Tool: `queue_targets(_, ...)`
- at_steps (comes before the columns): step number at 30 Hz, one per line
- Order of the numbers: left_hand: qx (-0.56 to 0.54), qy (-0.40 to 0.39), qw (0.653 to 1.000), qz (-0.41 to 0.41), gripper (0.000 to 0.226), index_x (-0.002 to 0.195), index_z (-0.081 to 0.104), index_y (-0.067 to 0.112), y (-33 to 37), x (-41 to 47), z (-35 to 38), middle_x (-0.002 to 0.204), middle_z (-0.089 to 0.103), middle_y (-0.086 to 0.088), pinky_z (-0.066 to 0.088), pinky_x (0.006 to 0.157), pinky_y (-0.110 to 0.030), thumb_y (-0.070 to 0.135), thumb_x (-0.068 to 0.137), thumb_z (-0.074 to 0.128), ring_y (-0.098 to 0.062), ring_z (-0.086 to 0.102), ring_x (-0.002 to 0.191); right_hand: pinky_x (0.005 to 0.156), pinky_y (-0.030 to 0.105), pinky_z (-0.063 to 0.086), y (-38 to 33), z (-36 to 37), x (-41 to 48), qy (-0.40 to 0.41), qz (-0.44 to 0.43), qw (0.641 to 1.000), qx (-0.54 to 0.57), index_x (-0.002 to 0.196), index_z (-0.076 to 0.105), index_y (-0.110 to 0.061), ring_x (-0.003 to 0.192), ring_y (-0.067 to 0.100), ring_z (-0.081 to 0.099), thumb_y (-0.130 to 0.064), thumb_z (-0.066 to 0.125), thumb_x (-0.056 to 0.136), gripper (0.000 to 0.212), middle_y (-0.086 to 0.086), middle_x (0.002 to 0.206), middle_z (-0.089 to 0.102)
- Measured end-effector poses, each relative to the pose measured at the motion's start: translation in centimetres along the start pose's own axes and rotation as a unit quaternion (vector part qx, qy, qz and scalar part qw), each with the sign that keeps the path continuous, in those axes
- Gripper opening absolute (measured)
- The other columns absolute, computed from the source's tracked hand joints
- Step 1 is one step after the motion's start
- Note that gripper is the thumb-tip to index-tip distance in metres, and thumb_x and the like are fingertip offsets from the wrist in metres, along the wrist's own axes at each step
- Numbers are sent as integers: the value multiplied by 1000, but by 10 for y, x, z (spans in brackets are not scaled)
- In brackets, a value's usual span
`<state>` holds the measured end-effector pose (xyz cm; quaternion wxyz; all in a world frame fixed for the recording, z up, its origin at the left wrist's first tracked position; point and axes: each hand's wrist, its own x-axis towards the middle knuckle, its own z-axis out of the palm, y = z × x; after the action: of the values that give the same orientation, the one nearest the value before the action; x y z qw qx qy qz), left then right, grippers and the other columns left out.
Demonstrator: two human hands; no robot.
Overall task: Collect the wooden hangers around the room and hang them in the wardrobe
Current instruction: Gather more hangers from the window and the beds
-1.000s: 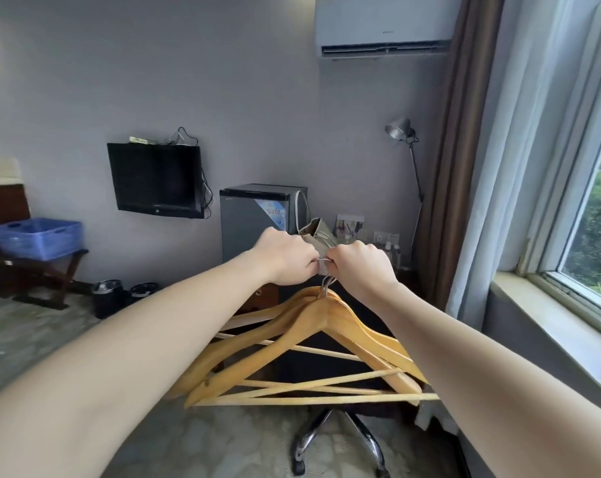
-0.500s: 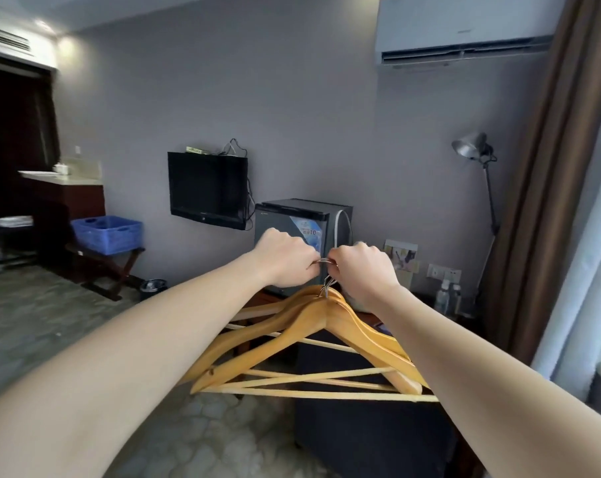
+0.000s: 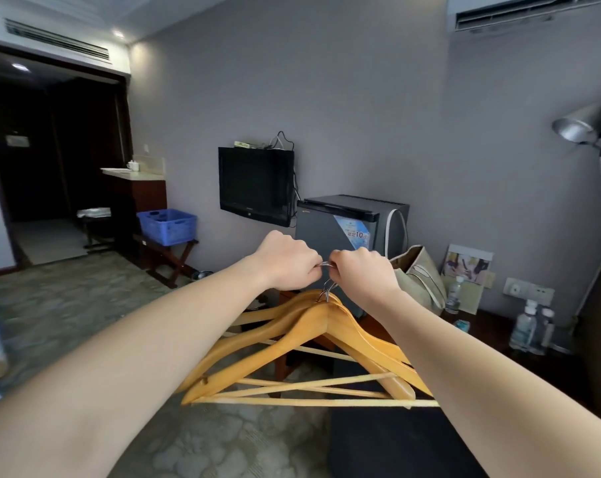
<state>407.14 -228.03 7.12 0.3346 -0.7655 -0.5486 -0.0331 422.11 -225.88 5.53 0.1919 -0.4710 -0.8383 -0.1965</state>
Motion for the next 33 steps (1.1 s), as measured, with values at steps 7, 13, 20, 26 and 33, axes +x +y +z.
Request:
queue_targets(7,26,-7,1000,-15,42,86,65,23,-45,40,45,72,58,2,40,59,-29,38,97,28,-22,61,69,61,32,49,5,39,71,12,-25,999,22,107,58,-15,76,26,63,-26,43,99,20,6,88,63)
queue_targets(13,59,-16,997,-45,41,87,64,22,-86,63,75,75,61,1,24,50,-26,37,98,28,-18,48,61,63,31,55,-2,68,131,22,-52,997,45,108,60,-16,73,22,63,-28,44,99,21,3,86,63)
queue_targets(20,69,-43,994,-74,39,88,64,22,-125,69,98,69,52,4,28,48,-23,37,99,29,-14,50,62,58,28,44,-21,87,178,24,-102,993,57,113,58,-14,69,21,54,-24,42,100,23,4,85,57)
queue_targets(26,100,-52,988,-108,40,86,64,21,-161,70,116,75,63,1,31,52,-26,37,96,29,-19,56,65,60,28,45,-40,104,222,32,-135,988,74,112,58,-15,77,23,62,-24,43,100,21,6,93,65)
queue_targets(33,109,-102,974,-169,40,82,63,19,-200,77,149,75,63,1,38,56,-29,36,96,30,-20,52,64,73,39,57,-66,139,279,37,-179,977,114,109,60,-15,83,27,66,-29,44,99,24,8,96,66)
